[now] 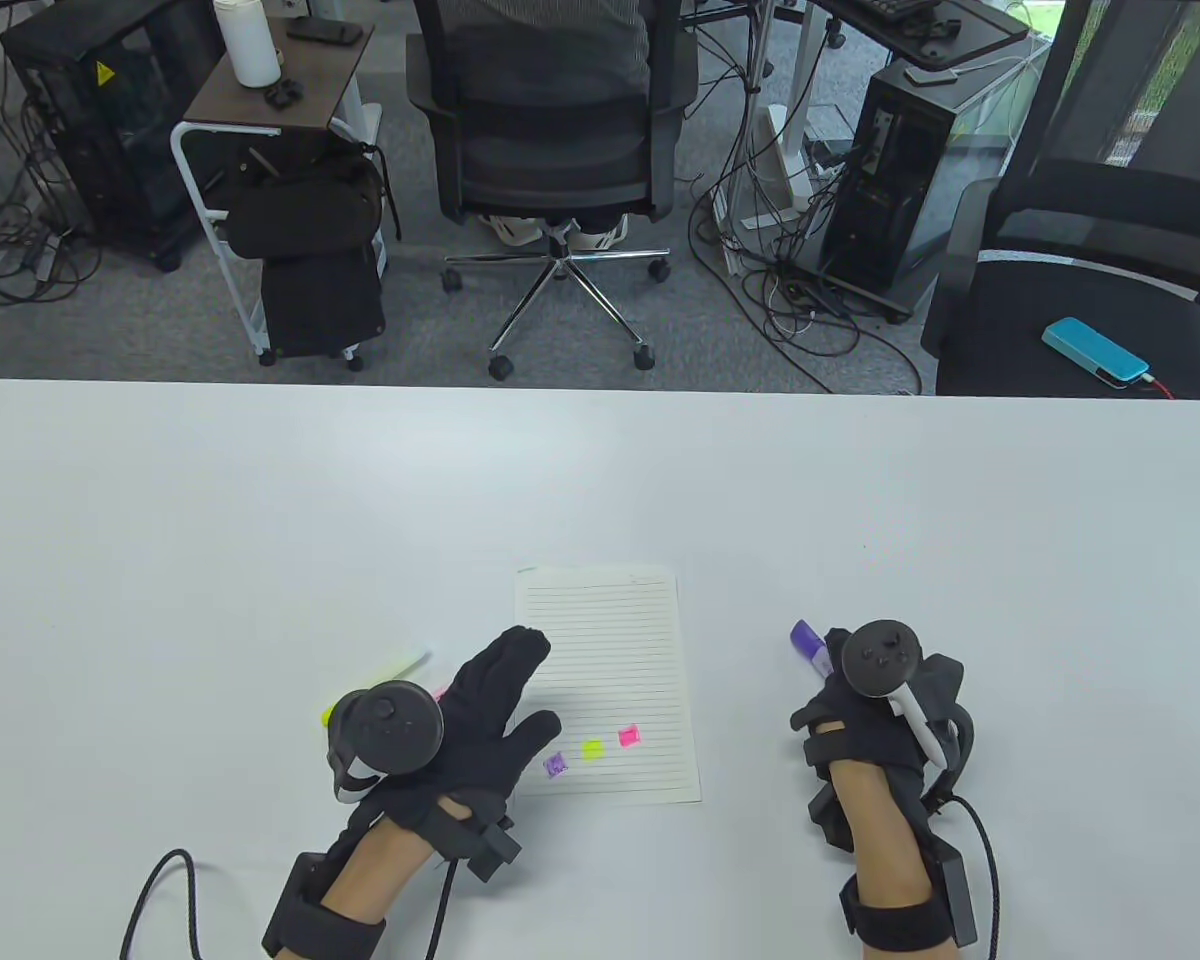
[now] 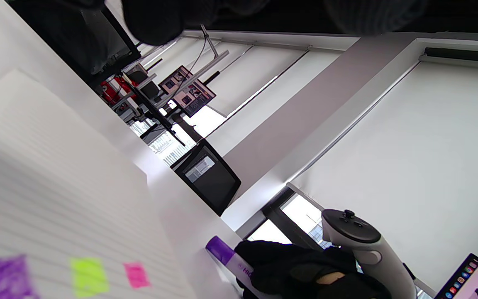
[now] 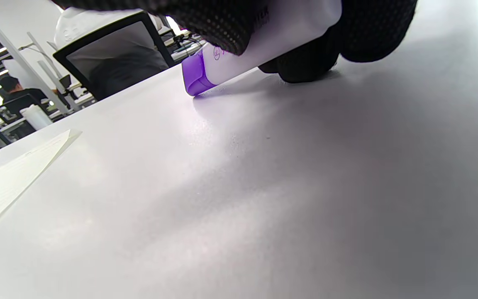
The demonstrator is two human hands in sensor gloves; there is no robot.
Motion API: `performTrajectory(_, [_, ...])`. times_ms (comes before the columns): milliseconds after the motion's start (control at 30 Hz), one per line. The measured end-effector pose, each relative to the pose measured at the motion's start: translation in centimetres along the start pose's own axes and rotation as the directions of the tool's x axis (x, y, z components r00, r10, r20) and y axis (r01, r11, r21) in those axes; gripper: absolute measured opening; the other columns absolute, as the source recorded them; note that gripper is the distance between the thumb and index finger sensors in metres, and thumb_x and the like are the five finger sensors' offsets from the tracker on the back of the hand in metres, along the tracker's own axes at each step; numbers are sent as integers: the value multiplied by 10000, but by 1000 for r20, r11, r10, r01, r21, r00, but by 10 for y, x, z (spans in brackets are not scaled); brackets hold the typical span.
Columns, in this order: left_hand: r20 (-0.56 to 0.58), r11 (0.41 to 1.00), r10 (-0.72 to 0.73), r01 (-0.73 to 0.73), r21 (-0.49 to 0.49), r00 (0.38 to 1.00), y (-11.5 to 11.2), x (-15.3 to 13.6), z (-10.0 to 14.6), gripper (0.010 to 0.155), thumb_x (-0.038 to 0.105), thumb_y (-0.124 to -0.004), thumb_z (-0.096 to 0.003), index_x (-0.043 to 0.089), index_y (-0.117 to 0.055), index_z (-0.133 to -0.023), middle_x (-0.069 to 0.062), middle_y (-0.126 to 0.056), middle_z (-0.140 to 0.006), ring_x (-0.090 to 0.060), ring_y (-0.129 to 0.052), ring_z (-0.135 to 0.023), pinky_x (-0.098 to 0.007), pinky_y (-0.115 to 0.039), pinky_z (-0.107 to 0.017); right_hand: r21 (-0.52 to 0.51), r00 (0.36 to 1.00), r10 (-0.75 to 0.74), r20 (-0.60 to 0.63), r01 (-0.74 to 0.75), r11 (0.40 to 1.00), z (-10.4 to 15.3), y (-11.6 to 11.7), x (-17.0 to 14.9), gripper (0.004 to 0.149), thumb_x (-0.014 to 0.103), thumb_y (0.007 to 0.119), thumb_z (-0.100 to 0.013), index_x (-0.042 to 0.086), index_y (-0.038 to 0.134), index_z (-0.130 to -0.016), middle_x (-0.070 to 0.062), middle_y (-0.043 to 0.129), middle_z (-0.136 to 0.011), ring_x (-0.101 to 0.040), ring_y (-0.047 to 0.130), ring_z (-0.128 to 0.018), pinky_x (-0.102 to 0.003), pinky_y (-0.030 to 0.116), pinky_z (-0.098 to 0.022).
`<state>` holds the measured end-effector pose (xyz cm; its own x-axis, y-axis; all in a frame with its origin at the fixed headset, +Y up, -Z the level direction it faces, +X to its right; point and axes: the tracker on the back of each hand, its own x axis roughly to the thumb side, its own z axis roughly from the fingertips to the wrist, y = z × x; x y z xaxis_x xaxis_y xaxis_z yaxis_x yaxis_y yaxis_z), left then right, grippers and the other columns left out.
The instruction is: Apply highlighter ink on paper
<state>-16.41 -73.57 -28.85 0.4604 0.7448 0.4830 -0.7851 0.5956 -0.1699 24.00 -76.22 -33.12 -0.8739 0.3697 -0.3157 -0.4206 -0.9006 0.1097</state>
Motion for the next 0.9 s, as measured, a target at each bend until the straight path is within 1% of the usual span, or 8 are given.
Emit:
performTrajectory(133, [-1,1000,1,-1,0,1000,1,-1,0,794,587,-658,-438,189,-376,-1064,-136,-405,-1105,-383,-615,-979,-661,-529,-687,-10,1000,29,-5,-29,1000,3,-1,3,542,154,707,-597,147,537,-1112,-255,563,-1108,-524,666,-907,-642,605,-630])
performTrajectory(233, [-2,1000,9,-9,17,1000,6,-1,0,793,587,-656,-439,190,-376,-1065,-134,-403,-1106,-383,-613,-980,-661,-527,-688,-42,999,-8,34,9,999,9,-5,8,556,195,710,-609,142,502,-1123,-274,483,-1139,-563,579,-953,-696,542,-641])
performTrajectory(367, [-6,999,15,-15,33,1000,11,-3,0,791,586,-656,-439,190,-378,-1065,-135,-403,-1106,-384,-613,-980,-662,-527,-688,-99,973,-126,195,147,984,22,-11,21,561,288,683,-635,158,467,-1137,-264,434,-1161,-576,488,-987,-758,424,-652])
performTrajectory(500, [-6,999,18,-18,38,1000,13,-4,0,790,586,-655,-440,191,-379,-1066,-135,-400,-1108,-384,-610,-981,-663,-524,-689,-65,866,-286,411,341,938,35,-9,40,553,368,643,-652,173,467,-1139,-249,405,-1180,-567,458,-1005,-764,386,-663])
performTrajectory(633, [15,997,34,-35,65,999,17,-3,1,787,590,-651,-438,197,-386,-1066,-133,-405,-1107,-383,-614,-981,-662,-527,-689,91,700,-396,594,430,898,50,2,67,572,423,630,-652,208,442,-1148,-209,399,-1201,-543,432,-1041,-744,411,-689])
performTrajectory(767, [33,994,50,-53,93,998,20,-2,1,778,591,-649,-439,203,-399,-1065,-129,-411,-1108,-379,-619,-980,-659,-531,-689,296,539,-521,662,451,842,60,23,90,600,465,618,-650,230,406,-1159,-182,381,-1216,-535,371,-1072,-736,394,-706])
performTrajectory(867, [41,995,49,-52,83,998,16,-2,1,778,592,-649,-437,203,-403,-1064,-129,-415,-1106,-378,-623,-977,-657,-537,-687,416,461,-588,665,425,804,66,39,102,599,468,609,-651,234,399,-1161,-182,367,-1222,-532,348,-1080,-736,382,-710])
performTrajectory(900, [42,996,47,-50,78,998,15,-1,0,779,593,-649,-437,201,-403,-1064,-130,-415,-1106,-379,-622,-977,-657,-537,-686,440,458,-600,656,413,797,67,42,105,603,471,607,-651,233,393,-1163,-183,361,-1223,-532,342,-1082,-736,380,-710])
